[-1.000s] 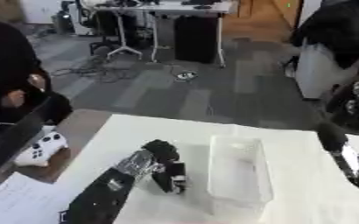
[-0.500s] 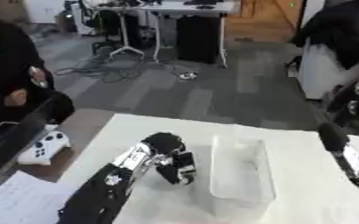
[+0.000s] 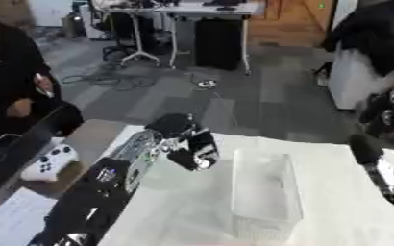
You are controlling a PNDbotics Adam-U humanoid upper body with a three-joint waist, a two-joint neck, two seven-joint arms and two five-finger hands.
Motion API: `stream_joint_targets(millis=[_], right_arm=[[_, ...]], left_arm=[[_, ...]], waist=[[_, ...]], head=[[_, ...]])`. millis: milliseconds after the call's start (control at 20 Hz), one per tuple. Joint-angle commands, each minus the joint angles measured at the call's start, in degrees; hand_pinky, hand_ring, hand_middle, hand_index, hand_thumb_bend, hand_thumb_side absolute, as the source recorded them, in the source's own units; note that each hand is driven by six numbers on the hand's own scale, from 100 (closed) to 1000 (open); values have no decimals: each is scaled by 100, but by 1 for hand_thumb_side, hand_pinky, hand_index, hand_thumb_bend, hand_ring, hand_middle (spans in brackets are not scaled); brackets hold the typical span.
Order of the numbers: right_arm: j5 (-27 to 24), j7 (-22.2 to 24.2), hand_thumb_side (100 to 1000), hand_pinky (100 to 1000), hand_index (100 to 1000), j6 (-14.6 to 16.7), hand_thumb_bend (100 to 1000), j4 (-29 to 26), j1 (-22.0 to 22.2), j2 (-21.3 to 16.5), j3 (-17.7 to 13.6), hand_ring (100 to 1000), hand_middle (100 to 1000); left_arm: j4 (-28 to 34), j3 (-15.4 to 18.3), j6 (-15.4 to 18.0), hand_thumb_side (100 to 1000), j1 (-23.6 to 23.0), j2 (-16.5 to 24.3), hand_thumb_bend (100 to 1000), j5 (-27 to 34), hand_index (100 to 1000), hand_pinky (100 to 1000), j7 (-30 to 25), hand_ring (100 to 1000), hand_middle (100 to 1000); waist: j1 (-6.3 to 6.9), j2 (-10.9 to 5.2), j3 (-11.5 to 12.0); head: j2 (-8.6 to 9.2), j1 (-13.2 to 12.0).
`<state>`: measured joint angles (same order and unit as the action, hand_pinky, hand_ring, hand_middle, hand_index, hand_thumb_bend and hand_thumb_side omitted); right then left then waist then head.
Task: Pick up objects on the table and place them in the box.
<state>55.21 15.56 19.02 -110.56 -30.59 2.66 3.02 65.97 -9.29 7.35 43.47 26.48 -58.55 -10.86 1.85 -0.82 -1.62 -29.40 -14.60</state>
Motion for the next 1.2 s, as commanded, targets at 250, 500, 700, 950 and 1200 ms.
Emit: stream_joint_targets(millis=[250, 500, 700, 950, 1200], right_arm=[[27, 9, 1000, 100, 368, -19, 378, -61, -57, -52, -13, 386, 479], [3, 49, 1000, 100, 369, 14, 378, -63, -58, -7, 29, 386, 479], [-20, 73, 1000, 100, 369, 33, 378, -89, -61, 37, 62, 386, 479], [-44, 98, 1000, 100, 371, 50, 378, -124, -58, 81, 97, 386, 479], [-76, 115, 1000, 100, 376, 82, 376, -182, -59, 167, 153, 386, 479]], left_arm=[[307, -28, -22, 650, 290, 256, 100, 347, 250, 100, 220, 100, 100], [258, -207, 202, 657, 475, 107, 100, 607, 255, 100, 452, 100, 100], [69, -350, 501, 655, 662, -12, 100, 661, 253, 100, 551, 100, 100], [-176, -470, 847, 664, 833, -129, 100, 593, 260, 100, 607, 100, 100], [-374, -713, 1432, 698, 932, -331, 100, 525, 283, 100, 541, 100, 100]], waist=[[14, -79, 2], [19, -76, -57], [28, -70, -106], [39, -68, -158], [65, -60, -272]], head=[[35, 13], [89, -46], [129, -76], [170, -112], [222, -225]])
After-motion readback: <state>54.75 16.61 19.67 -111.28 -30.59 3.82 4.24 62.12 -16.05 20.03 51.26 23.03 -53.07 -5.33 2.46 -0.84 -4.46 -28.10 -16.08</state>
